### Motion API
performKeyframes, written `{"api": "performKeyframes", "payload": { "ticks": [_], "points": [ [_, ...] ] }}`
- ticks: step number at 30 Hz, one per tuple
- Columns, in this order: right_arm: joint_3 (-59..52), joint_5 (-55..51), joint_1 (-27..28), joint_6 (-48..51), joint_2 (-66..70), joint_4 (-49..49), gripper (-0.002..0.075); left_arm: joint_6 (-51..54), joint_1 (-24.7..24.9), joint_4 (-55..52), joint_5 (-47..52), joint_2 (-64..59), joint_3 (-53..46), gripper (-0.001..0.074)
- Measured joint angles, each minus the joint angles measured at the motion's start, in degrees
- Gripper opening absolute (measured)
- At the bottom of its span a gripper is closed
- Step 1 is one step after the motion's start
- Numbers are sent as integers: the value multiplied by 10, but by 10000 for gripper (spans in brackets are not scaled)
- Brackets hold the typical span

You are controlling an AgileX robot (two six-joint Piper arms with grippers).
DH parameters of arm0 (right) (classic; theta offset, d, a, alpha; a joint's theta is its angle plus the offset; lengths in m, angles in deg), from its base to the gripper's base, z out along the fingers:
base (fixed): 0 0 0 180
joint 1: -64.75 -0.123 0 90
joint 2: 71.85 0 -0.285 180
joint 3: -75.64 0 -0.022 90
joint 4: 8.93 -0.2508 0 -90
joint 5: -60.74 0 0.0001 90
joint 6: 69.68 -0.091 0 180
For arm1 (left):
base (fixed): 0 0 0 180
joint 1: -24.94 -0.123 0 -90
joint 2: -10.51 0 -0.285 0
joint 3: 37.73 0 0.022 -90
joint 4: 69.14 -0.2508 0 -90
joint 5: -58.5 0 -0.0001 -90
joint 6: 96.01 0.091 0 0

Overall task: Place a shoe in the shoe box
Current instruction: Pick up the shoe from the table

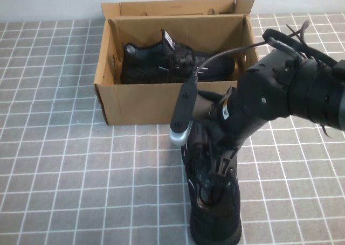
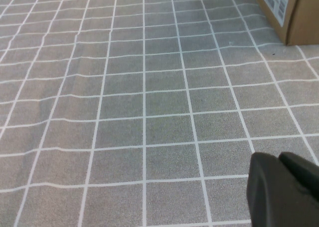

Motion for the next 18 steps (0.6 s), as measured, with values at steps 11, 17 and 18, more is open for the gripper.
{"api": "performKeyframes", "payload": {
  "ticks": [11, 17, 18],
  "points": [
    [0, -21, 0, 0, 3, -63, 172, 0, 0, 0, 0, 0, 0, -2],
    [0, -24, 0, -18, 5, -87, 8, 0, 0, 0, 0, 0, 0, -2],
    [0, -24, 0, -22, 5, -88, 3, 0, 0, 0, 0, 0, 0, -2]
  ]
}}
